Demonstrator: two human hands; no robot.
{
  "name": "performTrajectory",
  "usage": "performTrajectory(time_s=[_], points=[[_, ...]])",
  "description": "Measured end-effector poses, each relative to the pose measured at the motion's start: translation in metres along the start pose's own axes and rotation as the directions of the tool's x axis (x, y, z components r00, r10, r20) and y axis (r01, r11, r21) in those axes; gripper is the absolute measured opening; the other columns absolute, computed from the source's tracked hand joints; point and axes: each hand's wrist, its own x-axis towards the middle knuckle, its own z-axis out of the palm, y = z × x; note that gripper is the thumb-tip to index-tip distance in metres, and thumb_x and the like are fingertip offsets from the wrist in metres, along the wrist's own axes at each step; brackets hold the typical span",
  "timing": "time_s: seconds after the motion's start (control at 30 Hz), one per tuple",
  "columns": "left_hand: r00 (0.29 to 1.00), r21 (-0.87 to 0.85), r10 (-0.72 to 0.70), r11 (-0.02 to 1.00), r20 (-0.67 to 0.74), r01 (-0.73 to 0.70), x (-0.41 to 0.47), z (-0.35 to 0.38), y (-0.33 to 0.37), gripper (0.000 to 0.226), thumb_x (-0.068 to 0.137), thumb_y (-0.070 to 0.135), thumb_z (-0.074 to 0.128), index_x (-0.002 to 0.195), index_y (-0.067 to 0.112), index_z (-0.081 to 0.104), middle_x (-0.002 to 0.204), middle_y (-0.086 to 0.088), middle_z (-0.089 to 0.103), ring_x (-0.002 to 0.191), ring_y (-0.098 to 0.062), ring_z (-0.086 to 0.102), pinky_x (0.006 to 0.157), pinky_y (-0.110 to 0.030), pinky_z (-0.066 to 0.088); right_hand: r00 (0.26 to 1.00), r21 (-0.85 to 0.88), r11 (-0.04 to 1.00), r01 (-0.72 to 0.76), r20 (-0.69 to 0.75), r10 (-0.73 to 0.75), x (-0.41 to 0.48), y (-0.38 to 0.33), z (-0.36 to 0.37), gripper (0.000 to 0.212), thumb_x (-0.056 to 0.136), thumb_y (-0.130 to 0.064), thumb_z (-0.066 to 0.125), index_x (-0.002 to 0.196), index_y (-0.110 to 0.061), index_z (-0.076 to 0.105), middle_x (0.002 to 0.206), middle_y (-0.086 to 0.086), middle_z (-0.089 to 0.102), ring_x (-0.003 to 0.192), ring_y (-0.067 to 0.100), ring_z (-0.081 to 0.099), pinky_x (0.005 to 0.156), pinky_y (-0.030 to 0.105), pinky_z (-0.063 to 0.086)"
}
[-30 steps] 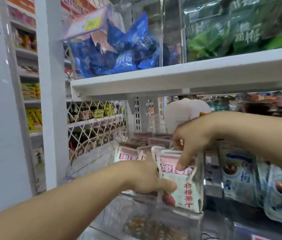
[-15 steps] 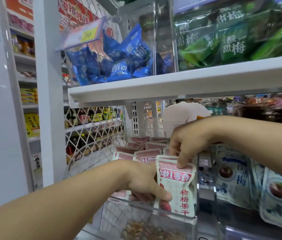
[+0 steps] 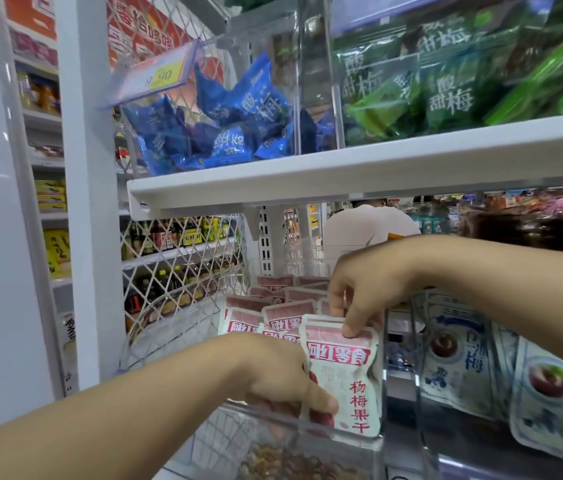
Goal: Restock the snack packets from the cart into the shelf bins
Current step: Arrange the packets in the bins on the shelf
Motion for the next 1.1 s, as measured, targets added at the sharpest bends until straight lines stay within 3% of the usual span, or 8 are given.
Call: performTrajectory(time_s=[0.17,0.33,0.43,0.5,0.6,0.73,0.87,1.1], points=[[0.993,0.111,0.038,0.994,-0.113,-0.026,-0.005,0.0,0.004,0.047,0.095,0.05,0.063,0.123,0.014,0.063,0.124,-0.006,0.07,0.118,-0.027,0.064,0.101,-0.036,0.05,0.999,-0.106,0.994,-0.038,-0.005,0.038,0.006,-0.008,0.0,0.029,0.089,-0.031,0.073,0.115,-0.02,0.066,0.084,-0.013,0.056,0.082,0.011,0.056,0.07,0.024,0.046],[0.979,0.178,0.053,0.984,-0.196,-0.017,-0.001,0.003,0.001,0.049,0.092,0.056,0.064,0.104,0.009,0.071,0.102,-0.006,0.075,0.099,-0.027,0.071,0.093,-0.041,0.056,0.996,-0.125,0.991,-0.037,-0.081,0.027,0.003,-0.006,0.002,0.036,0.09,-0.037,0.071,0.121,-0.019,0.065,0.094,-0.01,0.06,0.091,0.014,0.058,0.078,0.025,0.047],[0.978,0.18,0.065,0.983,-0.197,-0.029,-0.004,0.0,-0.002,0.037,0.094,0.055,0.062,0.09,0.018,0.066,0.077,0.011,0.066,0.078,-0.01,0.069,0.064,-0.019,0.05,0.996,-0.068,0.998,0.008,-0.092,-0.014,0.0,0.0,0.001,0.027,0.096,-0.04,0.061,0.117,-0.022,0.067,0.105,-0.008,0.063,0.092,0.012,0.058,0.077,0.024,0.046],[0.977,0.183,0.063,0.983,-0.206,-0.024,-0.004,-0.001,-0.002,0.038,0.094,0.058,0.06,0.083,0.021,0.058,0.071,0.015,0.059,0.073,-0.002,0.065,0.053,-0.015,0.042,0.998,-0.11,0.994,0.007,-0.055,-0.013,0.002,0.002,-0.001,0.024,0.097,-0.035,0.061,0.117,-0.023,0.067,0.094,-0.013,0.06,0.084,0.007,0.055,0.072,0.022,0.043],[0.975,0.213,0.067,0.977,-0.214,-0.021,-0.002,0.0,0.0,0.043,0.091,0.064,0.058,0.081,0.023,0.055,0.074,0.016,0.056,0.068,-0.005,0.053,0.059,-0.021,0.037,1.0,-0.2,0.98,-0.006,0.016,0.009,0.009,0.001,-0.004,0.01,0.097,-0.025,0.063,0.106,-0.023,0.063,0.08,-0.014,0.053,0.073,0.006,0.05,0.063,0.02,0.04],[0.975,0.228,0.062,0.974,-0.211,-0.013,0.0,0.001,-0.004,0.046,0.085,0.069,0.062,0.075,0.024,0.056,0.073,0.016,0.059,0.07,-0.004,0.054,0.064,-0.021,0.041,0.997,-0.242,0.969,-0.057,0.036,0.068,0.018,0.002,-0.005,0.021,0.096,-0.024,0.065,0.116,-0.018,0.064,0.096,-0.004,0.059,0.091,0.017,0.056,0.069,0.026,0.045],[0.978,0.186,0.1,0.98,-0.18,-0.066,0.004,0.001,-0.009,0.055,0.083,0.075,0.059,0.098,0.024,0.076,0.099,0.006,0.077,0.095,-0.018,0.071,0.094,-0.035,0.054,0.996,-0.221,0.972,-0.077,0.018,0.083,0.019,0.005,-0.002,0.022,0.093,-0.024,0.068,0.114,-0.017,0.066,0.088,-0.009,0.056,0.087,0.016,0.054,0.064,0.022,0.043],[0.978,0.146,0.148,0.981,-0.147,-0.126,0.001,0.001,-0.003,0.046,0.092,0.059,0.06,0.11,0.019,0.075,0.081,0.014,0.067,0.094,-0.019,0.065,0.085,-0.031,0.05,0.996,-0.171,0.982,-0.082,-0.053,0.074,0.016,0.004,0.002,0.027,0.092,-0.027,0.069,0.117,-0.016,0.068,0.108,-0.001,0.064,0.095,0.017,0.059,0.079,0.025,0.049]])
